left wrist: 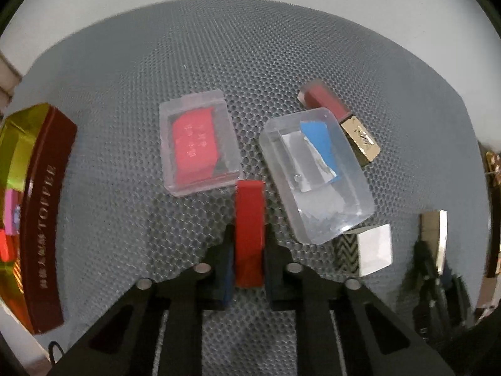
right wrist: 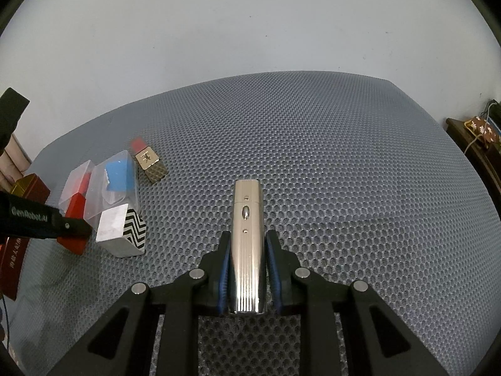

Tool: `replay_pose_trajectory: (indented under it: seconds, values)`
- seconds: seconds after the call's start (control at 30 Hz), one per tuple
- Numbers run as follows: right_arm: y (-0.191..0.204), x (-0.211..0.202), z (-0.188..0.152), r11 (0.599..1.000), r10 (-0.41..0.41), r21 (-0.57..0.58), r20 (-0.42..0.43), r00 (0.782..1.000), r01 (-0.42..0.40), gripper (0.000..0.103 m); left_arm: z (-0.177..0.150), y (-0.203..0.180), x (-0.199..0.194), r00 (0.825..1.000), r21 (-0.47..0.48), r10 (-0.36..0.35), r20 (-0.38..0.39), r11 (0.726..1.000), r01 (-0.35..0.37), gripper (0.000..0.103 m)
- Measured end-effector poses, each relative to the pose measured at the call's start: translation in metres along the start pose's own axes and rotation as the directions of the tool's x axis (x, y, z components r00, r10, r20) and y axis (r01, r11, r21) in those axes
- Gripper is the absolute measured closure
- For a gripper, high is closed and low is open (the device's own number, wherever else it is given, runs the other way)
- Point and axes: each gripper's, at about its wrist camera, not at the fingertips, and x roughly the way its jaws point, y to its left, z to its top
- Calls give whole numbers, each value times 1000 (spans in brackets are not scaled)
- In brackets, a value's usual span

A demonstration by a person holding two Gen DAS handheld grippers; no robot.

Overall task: Organize rigid objects
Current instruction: 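Grasp the red block with the left tool while the right tool holds the silver bar, then carry the red block into the gold tin and open the left tool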

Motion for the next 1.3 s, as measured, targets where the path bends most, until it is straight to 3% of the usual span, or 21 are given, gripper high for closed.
replay_pose_trajectory:
  seconds: [0.13, 0.37, 0.57, 0.8, 0.9, 0.97, 1.3]
  values:
    - [4, 4, 6, 1000, -8, -7, -1, 1000, 8, 80, -2, 0, -4, 999, 56, 19, 26, 998, -20, 91]
    - [18, 12, -2, 999, -32, -29, -3, 999, 32, 80, -9, 13, -28, 997, 125, -28, 70, 992, 19, 91]
    - [24, 13, -2, 998, -47, -42, -4, 999, 46, 80, -9, 30, -46, 995, 161, -19, 102, 987, 2, 91]
    - [26, 15, -5, 997, -58, -53, -5, 998, 58, 80, -14, 72, -67, 989, 141, 19, 147, 989, -40, 91]
    - [26, 15, -7, 996, -64, -58, -5, 998, 63, 80, -35, 78, -72, 988, 124, 35, 153, 991, -54, 91]
    - [26, 15, -8, 996, -64, -59, -5, 998, 64, 80, -47, 51, -85, 986, 115, 47, 160, 991, -65, 91]
    - [26, 12, -13, 996, -67, -63, -5, 998, 67, 80, -52, 55, -94, 980, 45, 78, 183, 995, -88, 91]
